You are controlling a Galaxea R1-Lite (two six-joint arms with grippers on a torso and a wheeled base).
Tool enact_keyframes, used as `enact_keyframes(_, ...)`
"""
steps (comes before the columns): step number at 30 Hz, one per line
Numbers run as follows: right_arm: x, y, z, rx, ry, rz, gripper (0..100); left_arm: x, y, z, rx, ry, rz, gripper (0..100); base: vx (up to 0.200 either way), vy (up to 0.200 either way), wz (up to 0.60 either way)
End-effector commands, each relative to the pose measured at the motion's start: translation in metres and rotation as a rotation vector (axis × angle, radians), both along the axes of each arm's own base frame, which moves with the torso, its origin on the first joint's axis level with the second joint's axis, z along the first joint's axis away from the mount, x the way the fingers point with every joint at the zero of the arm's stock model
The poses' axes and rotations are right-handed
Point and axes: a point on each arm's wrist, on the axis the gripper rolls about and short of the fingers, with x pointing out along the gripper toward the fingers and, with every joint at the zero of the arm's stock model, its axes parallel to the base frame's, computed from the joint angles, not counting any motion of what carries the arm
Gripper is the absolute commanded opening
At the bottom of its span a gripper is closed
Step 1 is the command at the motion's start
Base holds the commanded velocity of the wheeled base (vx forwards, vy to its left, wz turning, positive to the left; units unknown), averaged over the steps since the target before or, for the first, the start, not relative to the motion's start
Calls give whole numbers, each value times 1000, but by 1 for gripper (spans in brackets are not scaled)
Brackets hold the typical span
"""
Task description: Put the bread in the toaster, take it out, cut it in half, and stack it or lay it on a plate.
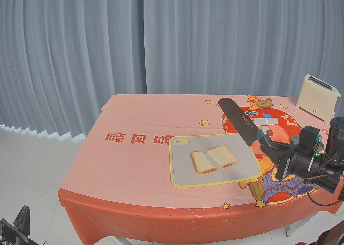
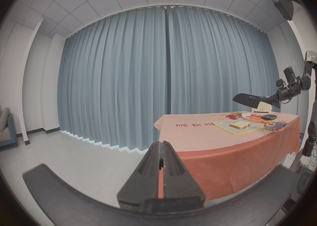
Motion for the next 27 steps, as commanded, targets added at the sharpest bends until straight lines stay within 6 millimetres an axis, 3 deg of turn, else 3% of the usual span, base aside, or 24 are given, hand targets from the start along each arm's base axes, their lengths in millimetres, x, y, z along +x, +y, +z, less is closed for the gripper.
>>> enact_keyframes(1,-1,2,-1,-3,5,9,0,1,0,-5,0,19,0,0,0,0,0)
enact_keyframes(27,0,-2,3,10,-14,-5,0,1,0,-5,0,19,0,0,0,0,0)
